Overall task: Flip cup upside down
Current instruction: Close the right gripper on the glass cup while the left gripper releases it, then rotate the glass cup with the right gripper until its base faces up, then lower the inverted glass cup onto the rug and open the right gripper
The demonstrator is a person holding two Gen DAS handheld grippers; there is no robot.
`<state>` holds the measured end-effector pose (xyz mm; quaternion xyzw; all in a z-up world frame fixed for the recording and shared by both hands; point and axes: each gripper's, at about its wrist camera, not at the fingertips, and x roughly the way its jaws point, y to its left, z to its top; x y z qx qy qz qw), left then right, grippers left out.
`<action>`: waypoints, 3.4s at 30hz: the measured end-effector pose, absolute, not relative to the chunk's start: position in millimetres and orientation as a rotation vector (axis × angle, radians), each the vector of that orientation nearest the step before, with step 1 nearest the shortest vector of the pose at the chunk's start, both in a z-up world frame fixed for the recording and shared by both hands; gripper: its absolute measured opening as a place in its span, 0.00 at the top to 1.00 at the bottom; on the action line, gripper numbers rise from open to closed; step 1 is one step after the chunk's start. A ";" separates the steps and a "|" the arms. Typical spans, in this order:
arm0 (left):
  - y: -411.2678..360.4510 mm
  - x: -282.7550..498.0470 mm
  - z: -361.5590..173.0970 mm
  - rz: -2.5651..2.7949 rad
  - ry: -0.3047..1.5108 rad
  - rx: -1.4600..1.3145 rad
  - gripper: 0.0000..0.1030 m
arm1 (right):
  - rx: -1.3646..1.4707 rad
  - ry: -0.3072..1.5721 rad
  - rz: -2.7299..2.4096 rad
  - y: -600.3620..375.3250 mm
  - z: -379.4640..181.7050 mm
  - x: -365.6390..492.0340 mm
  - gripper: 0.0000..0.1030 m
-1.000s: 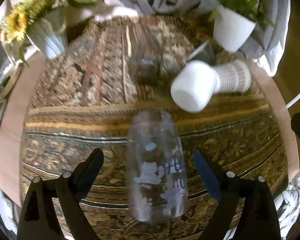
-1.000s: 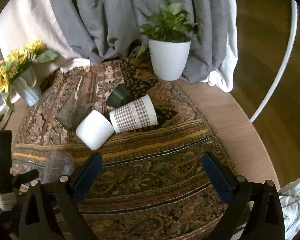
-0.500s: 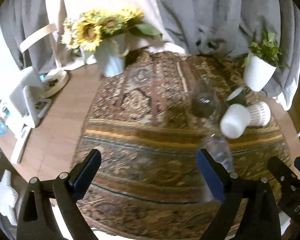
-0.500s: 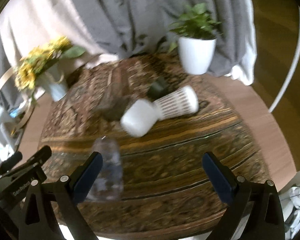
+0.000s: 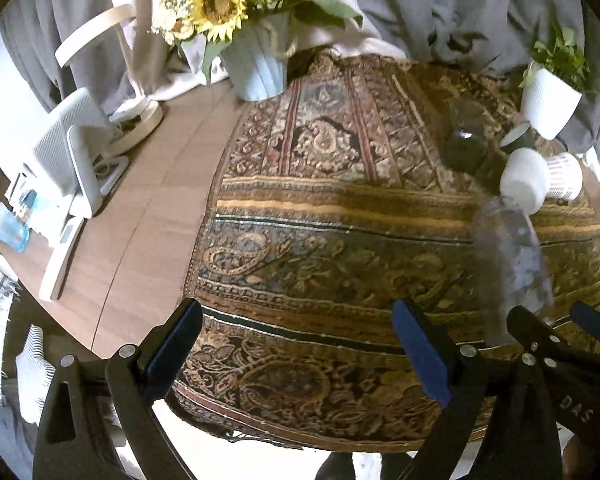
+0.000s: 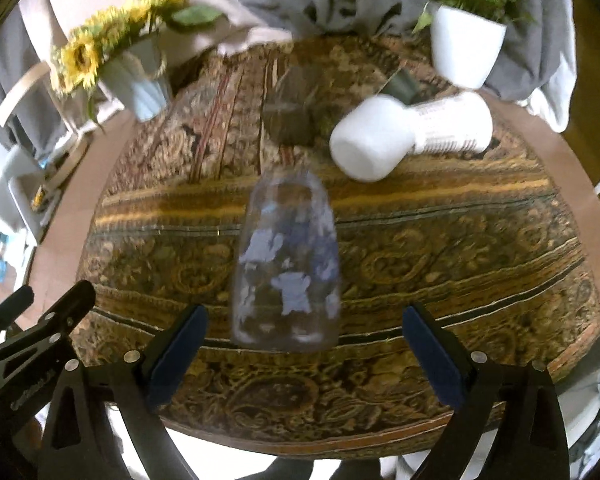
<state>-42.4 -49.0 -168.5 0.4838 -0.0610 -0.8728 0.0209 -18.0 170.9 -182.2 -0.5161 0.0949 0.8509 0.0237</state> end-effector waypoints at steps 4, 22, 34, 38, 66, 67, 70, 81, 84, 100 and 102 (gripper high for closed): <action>-51.1 -44.6 -173.2 -2.700 -0.199 1.513 0.06 | -1.628 0.300 2.614 166.2 -193.2 -19.8 0.11; -50.2 -50.8 -165.0 -2.739 -0.192 1.479 0.06 | -1.594 0.253 2.632 166.6 -176.5 -16.3 0.32; -50.7 -58.6 -147.7 -2.787 -0.143 1.421 0.06 | -1.607 0.219 2.615 175.5 -146.2 -50.6 0.32; -50.7 -62.6 -138.9 -2.809 -0.128 1.391 0.06 | -1.644 0.230 2.599 179.3 -139.6 -67.6 0.32; -45.8 -98.8 -112.2 -2.806 -0.095 1.249 0.04 | -1.721 0.117 2.605 173.1 -131.2 -146.5 0.31; -45.7 -99.0 -111.7 -2.803 -0.096 1.245 0.04 | -1.720 0.122 2.607 173.7 -131.4 -146.2 0.31; -45.1 -98.5 -109.6 -2.803 -0.098 1.232 0.03 | -1.721 0.159 2.612 177.1 -133.6 -145.1 0.30; -43.8 -87.3 -87.3 -2.827 -0.069 1.148 0.02 | -1.487 0.258 2.721 189.2 -99.7 -98.7 0.19; -38.1 -78.4 -73.5 -2.866 -0.069 1.092 0.00 | -1.317 0.284 2.778 196.3 -74.9 -72.8 0.19; -8.4 -10.7 -8.2 -3.040 -0.082 0.779 0.00 | -0.664 0.209 2.933 212.3 9.1 37.5 0.15; -5.1 -3.7 -5.2 -3.049 -0.094 0.744 0.00 | -0.641 0.197 2.934 213.2 12.4 45.7 0.15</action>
